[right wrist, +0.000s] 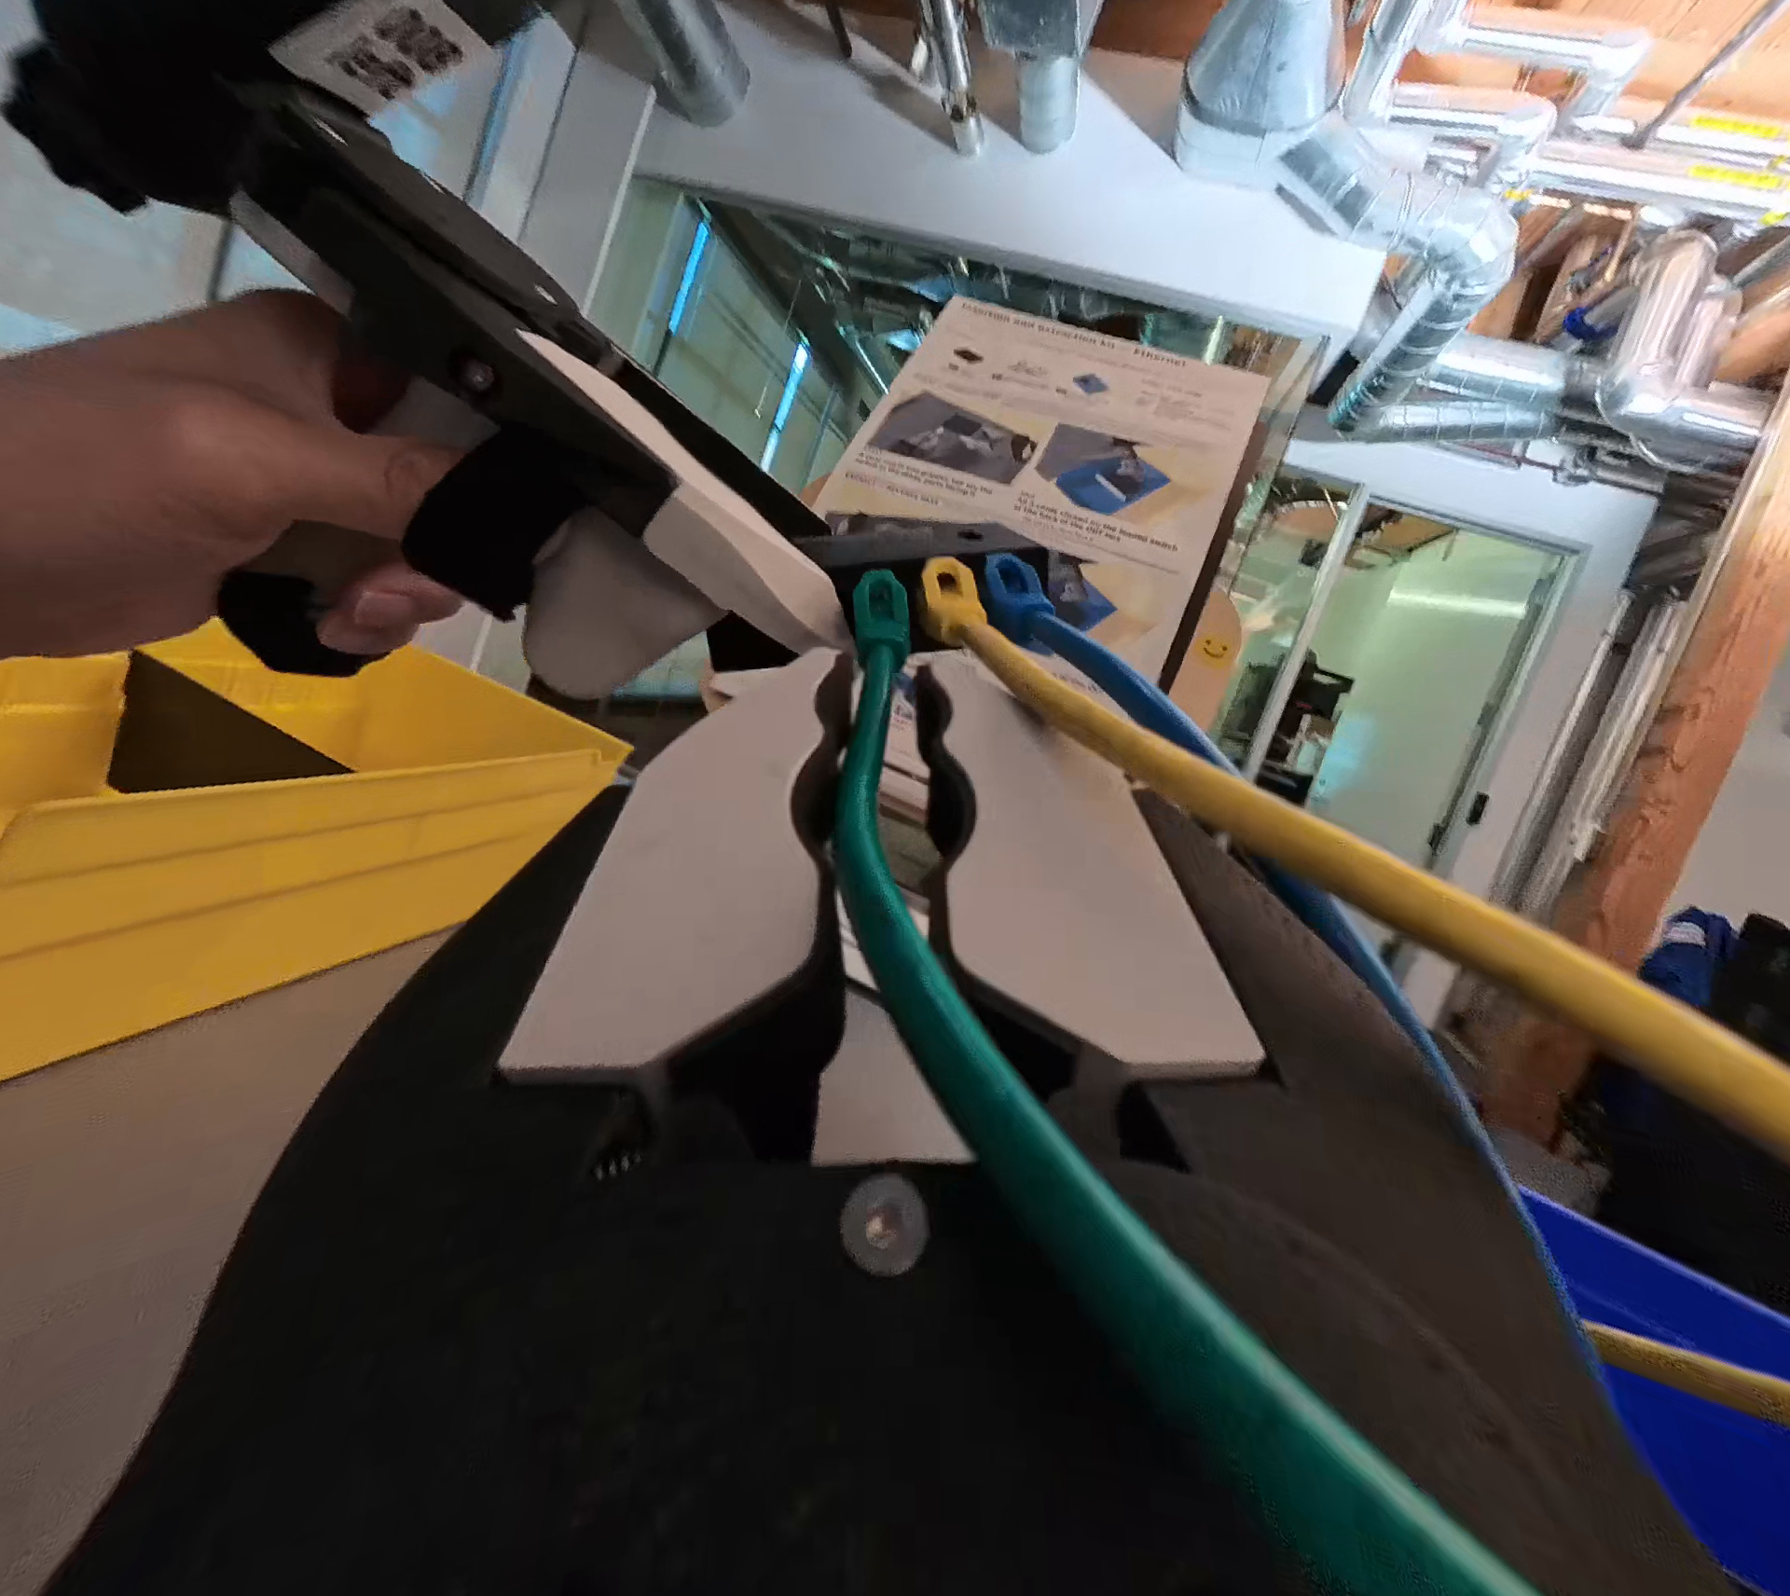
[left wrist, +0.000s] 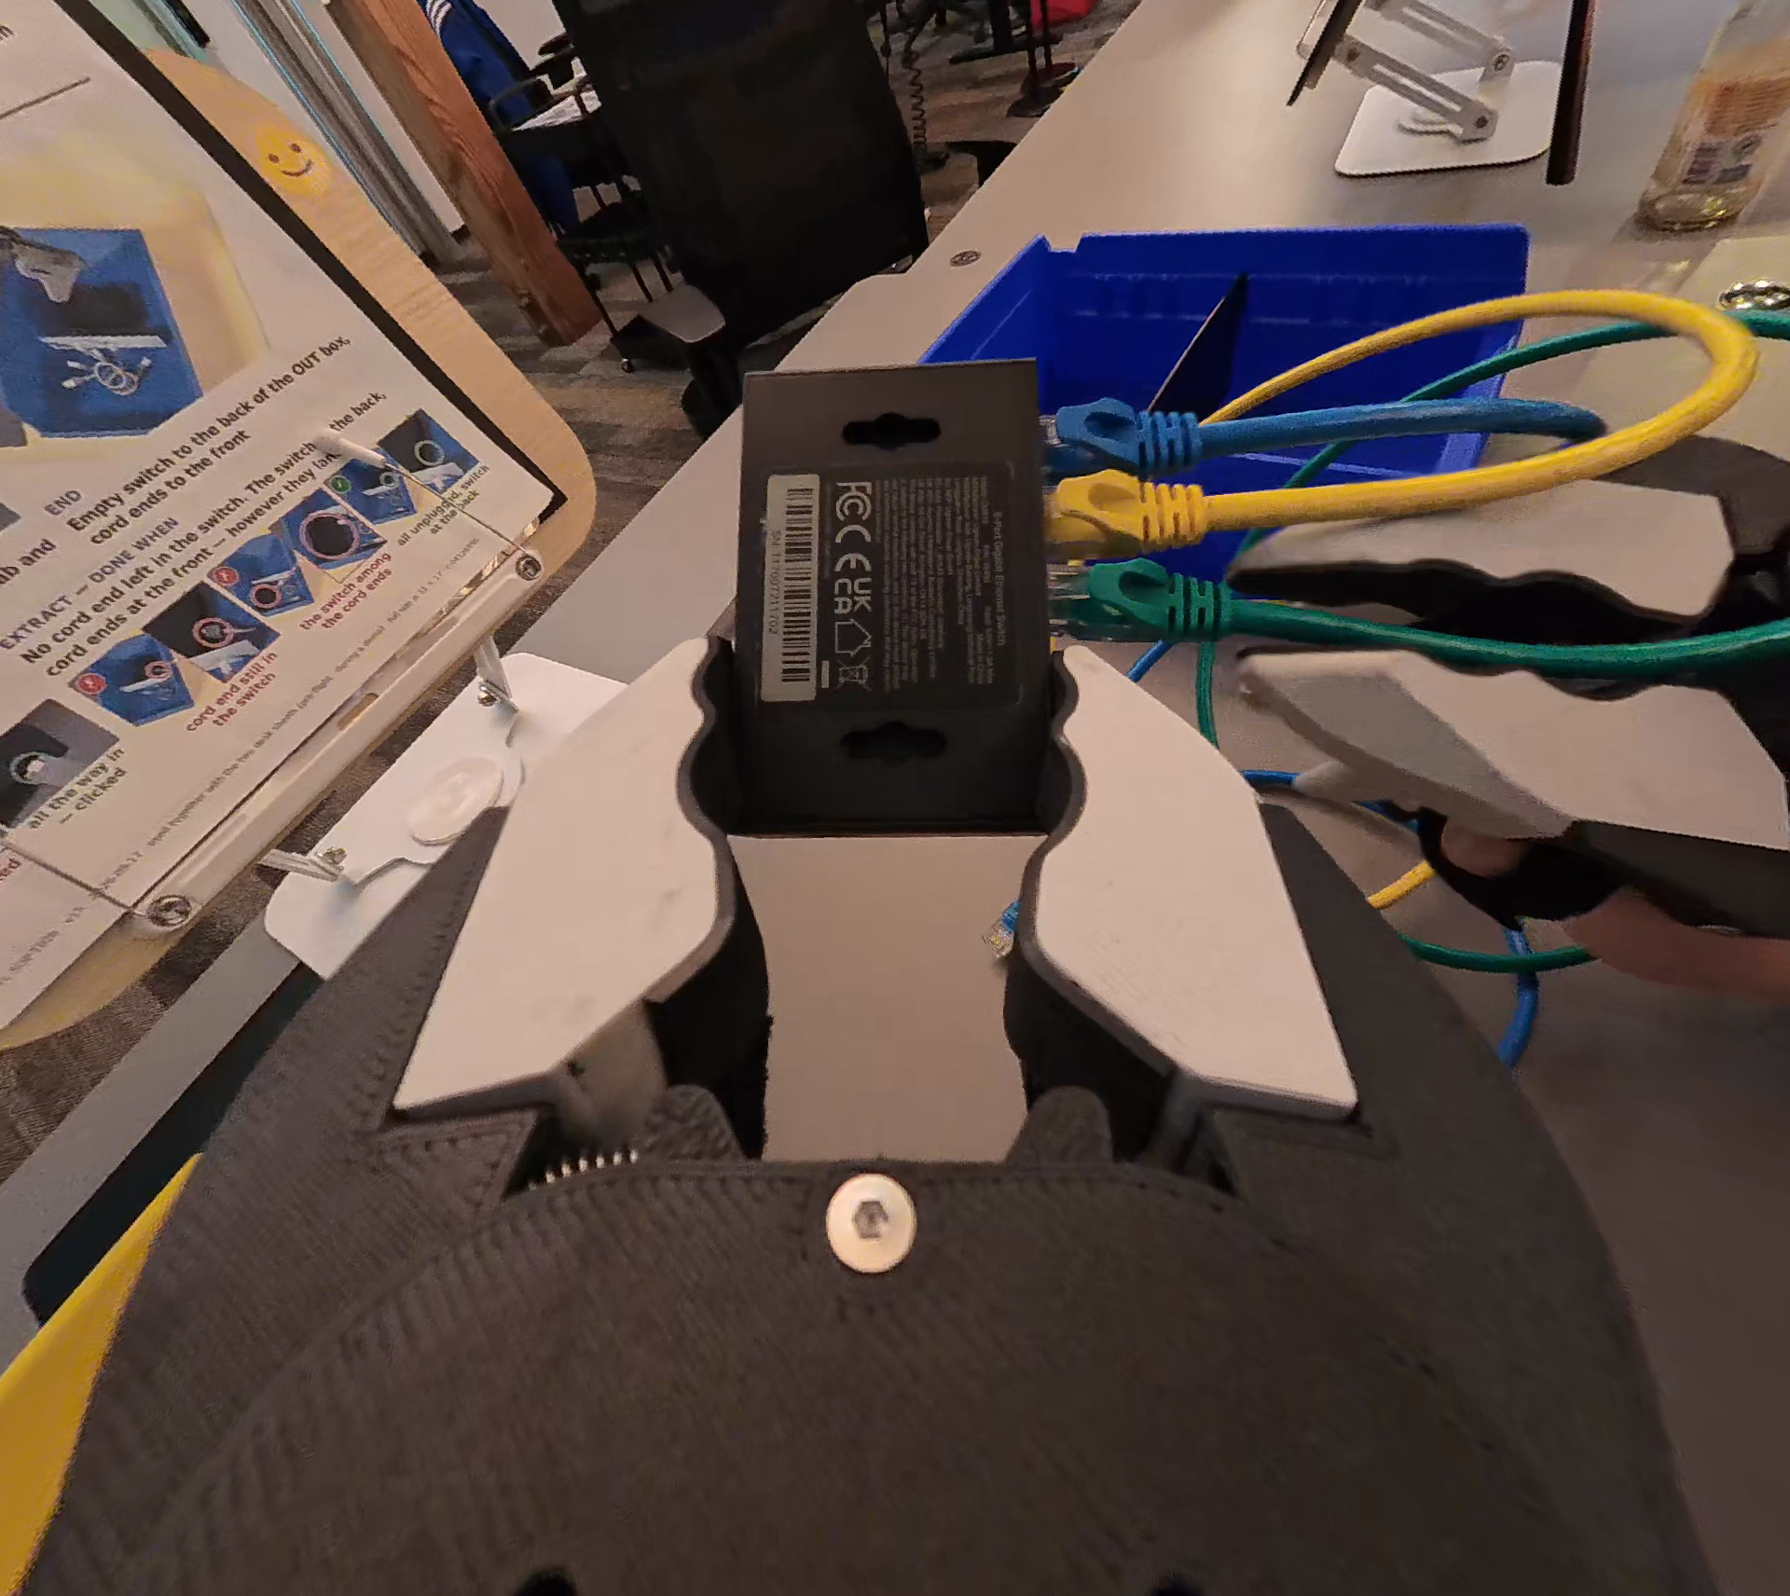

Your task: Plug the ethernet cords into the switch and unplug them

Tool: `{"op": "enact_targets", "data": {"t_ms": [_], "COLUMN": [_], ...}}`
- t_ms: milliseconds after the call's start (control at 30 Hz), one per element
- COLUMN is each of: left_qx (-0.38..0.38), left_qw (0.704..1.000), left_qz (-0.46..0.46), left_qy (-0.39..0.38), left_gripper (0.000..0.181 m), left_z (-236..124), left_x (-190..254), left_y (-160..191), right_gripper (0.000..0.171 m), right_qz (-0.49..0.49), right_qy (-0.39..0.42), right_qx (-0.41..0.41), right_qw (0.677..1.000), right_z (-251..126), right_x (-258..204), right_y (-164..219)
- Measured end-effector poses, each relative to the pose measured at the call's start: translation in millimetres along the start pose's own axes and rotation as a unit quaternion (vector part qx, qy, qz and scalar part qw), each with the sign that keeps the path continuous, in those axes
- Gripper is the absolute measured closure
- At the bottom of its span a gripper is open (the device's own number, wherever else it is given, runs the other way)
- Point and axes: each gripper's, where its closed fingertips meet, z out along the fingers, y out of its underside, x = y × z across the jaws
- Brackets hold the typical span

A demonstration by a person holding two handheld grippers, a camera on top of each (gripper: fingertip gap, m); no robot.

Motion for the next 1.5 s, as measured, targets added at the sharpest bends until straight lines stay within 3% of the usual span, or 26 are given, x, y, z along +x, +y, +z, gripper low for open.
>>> {"op": "enact_targets", "data": {"t_ms": [267,633,833,1033,1367,1500], "left_qx": [0.0,0.016,0.089,0.135,0.205,0.202], "left_qw": [1.0,1.0,0.995,0.988,0.977,0.978], "left_qz": [-0.008,-0.003,0.051,0.053,0.054,0.04], "left_qy": [0.01,-0.004,0.005,0.046,0.009,0.035], "left_gripper": [0.121,0.121,0.121,0.12,0.118,0.115], "left_z": [1.5,2.7,-24.5,-45.7,-90.9,-103.2], "left_x": [0.4,3.1,20.8,35.1,29.6,29.6], "left_y": [4.2,-0.1,-36.4,-53.7,-79.5,-74.8], "right_gripper": [0.165,0.165,0.165,0.165,0.165,0.165], "right_qz": [-0.012,0.043,-0.12,-0.28,-0.394,-0.415], "right_qy": [-0.01,-0.044,-0.042,-0.048,-0.128,-0.146], "right_qx": [-0.003,-0.008,0.058,0.085,0.135,0.158], "right_qw": [1.0,0.998,0.99,0.955,0.9,0.884], "right_z": [-1.0,-1.6,-13.8,-22.1,-7.9,-3.8], "right_x": [-0.6,4.0,1.7,-6.1,-18.1,-25.5], "right_y": [0.9,0.2,-42.1,-74.4,-122.3,-131.7]}}
